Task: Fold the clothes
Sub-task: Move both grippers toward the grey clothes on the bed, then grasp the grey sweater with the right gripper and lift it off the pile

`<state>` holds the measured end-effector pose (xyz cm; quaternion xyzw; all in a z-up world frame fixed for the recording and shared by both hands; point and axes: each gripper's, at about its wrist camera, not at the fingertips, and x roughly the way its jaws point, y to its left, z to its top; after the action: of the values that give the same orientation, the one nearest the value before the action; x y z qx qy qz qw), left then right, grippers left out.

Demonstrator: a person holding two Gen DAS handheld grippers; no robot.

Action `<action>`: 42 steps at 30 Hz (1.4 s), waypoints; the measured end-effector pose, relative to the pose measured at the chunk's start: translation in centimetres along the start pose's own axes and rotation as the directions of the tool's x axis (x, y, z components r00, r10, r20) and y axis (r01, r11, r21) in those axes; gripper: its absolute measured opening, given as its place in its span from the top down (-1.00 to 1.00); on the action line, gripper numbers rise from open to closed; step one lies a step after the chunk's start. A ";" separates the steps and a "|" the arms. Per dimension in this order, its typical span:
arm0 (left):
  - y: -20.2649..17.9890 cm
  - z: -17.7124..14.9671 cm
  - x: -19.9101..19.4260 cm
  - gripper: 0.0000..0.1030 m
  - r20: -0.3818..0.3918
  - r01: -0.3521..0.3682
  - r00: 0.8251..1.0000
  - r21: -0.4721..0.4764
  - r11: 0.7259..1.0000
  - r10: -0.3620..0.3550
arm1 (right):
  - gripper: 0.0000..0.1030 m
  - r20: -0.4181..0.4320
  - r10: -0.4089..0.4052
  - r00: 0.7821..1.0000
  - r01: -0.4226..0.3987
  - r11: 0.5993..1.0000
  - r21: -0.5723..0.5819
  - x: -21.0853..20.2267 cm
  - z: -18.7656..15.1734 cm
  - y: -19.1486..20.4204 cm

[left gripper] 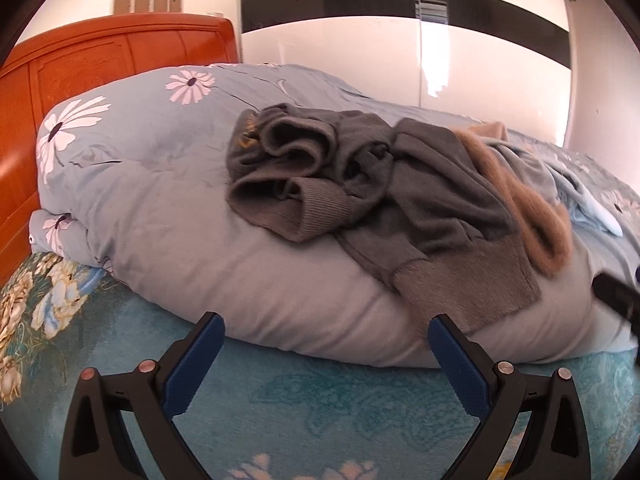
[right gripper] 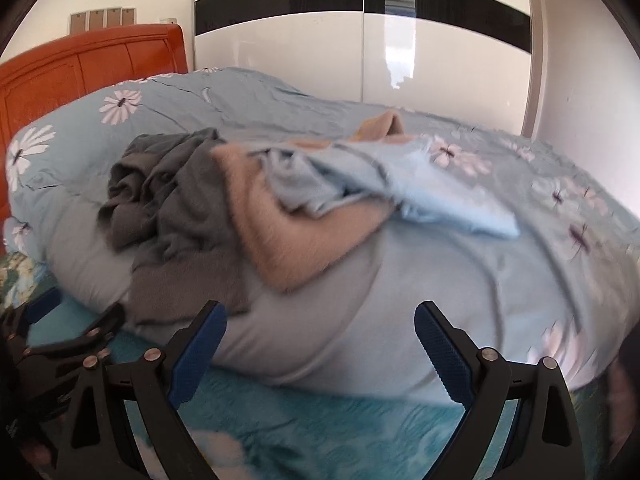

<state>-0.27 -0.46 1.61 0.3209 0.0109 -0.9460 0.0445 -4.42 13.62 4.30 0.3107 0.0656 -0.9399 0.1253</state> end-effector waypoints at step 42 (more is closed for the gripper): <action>11.6 1.9 -4.7 -1.00 -0.007 -0.061 0.998 -0.310 0.949 0.062 | 0.84 -0.359 0.543 0.759 -0.470 0.839 0.274 3.1 11.0 9.4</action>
<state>3.40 -11.79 6.04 0.3090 0.1490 -0.9311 0.1239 -10.46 1.81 10.79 0.5220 -0.0748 -0.7823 0.3316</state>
